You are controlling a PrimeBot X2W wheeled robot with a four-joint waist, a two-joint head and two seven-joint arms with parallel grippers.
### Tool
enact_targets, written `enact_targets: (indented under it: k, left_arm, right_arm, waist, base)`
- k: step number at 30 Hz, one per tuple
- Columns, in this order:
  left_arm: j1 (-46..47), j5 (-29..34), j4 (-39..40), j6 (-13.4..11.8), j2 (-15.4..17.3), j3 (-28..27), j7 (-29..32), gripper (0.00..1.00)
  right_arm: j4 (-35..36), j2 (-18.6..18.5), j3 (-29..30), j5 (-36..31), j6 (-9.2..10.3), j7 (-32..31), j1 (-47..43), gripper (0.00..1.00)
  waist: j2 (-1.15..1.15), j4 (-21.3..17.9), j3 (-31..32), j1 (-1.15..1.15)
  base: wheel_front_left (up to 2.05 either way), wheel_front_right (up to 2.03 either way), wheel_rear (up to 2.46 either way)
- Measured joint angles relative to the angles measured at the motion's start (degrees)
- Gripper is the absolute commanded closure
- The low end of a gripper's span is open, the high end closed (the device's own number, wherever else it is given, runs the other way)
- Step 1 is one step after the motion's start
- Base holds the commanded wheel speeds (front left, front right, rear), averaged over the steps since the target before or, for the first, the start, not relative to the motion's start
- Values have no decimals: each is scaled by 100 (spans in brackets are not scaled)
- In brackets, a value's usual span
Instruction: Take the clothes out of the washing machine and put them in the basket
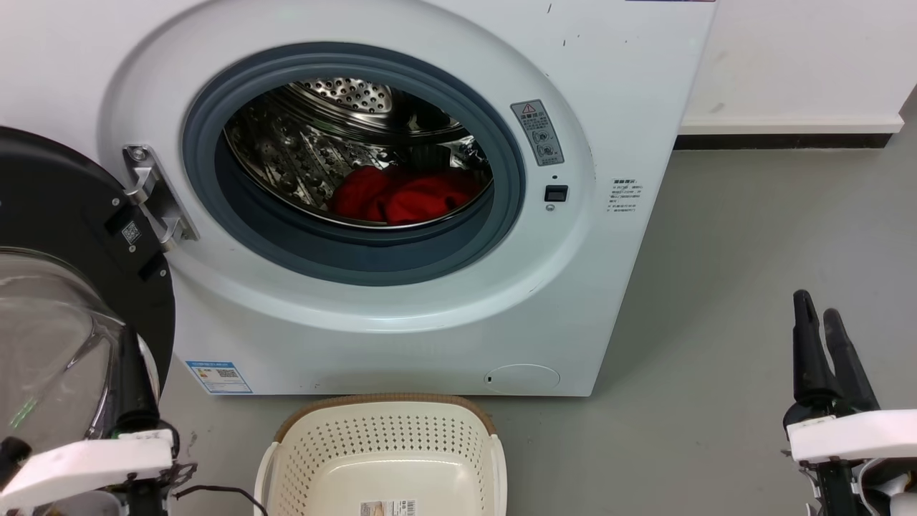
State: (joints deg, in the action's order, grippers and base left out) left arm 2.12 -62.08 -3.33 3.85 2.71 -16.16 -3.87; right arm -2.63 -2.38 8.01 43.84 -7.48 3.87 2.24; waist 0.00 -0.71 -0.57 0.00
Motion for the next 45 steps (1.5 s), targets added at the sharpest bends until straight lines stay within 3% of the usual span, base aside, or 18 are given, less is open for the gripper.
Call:
enact_targets:
  k: [12, 27, 39, 41, 45]
  left_arm:
    - [-155, 1640, 708, -547, -1, 848, -220, 0]
    - [-305, 3462, 761, -614, 14, 1618, -449, 0]
    - [-352, 4235, 918, -1101, 333, 2174, -625, 0]
    - [-405, 4213, 823, -1081, 349, 2214, -651, 0]
    - [-550, 4125, 334, -719, 279, 2158, -697, 0]
  right_arm:
    - [482, -3, -199, -1768, -1, 221, -69, 0]
    - [695, -11, -298, -3123, -1, 446, -178, 0]
    - [918, -18, -399, -4025, -2, 622, -265, 0]
    - [895, -20, -396, -4132, -2, 648, -308, 0]
    - [745, -25, -381, -4372, -2, 701, -385, 0]
  waist:
    - [0, -43, -37, 0]
    - [0, -99, -52, 0]
    - [0, -93, -61, 0]
    - [0, -90, -58, 0]
    - [0, -90, -40, 0]
  base:
    - [0, 0, 0]
    - [0, 0, 0]
    - [0, 0, 0]
    - [0, 0, 0]
    - [0, 0, 0]
